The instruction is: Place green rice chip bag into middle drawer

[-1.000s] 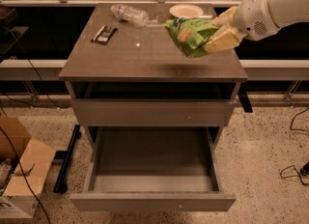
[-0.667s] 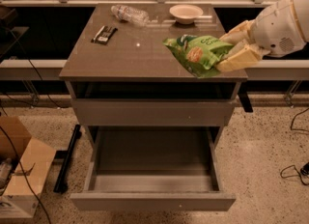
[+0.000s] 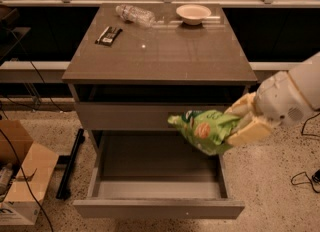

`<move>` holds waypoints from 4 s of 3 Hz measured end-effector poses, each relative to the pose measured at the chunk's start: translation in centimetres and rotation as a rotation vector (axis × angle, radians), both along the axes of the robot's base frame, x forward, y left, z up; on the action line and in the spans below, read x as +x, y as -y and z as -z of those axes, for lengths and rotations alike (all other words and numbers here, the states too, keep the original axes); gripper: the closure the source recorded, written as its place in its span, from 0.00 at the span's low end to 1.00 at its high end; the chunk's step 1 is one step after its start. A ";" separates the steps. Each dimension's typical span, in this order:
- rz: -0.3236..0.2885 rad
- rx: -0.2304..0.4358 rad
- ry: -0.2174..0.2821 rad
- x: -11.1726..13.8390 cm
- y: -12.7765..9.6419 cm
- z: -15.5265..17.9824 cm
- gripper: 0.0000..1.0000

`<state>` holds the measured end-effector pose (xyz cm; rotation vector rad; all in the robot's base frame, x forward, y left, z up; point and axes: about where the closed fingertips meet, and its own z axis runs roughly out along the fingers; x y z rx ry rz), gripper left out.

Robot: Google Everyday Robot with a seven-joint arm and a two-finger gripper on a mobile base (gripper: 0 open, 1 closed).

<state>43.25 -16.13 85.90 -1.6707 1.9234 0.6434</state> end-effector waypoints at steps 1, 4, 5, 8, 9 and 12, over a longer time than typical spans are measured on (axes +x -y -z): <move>0.096 -0.028 -0.116 -1.2 -1.3 6.6 1.00; 0.466 -0.115 -0.272 7.6 -6.0 21.3 1.00; 0.484 -0.112 -0.295 7.8 -6.4 21.8 1.00; 0.498 -0.085 -0.404 7.0 -8.0 31.6 0.84; 0.533 -0.040 -0.459 7.0 -8.7 35.6 0.61; 0.581 0.029 -0.499 7.5 -9.8 38.7 0.00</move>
Offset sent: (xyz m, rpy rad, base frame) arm 0.0580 0.0412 -0.1914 -0.1190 0.2007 -0.5054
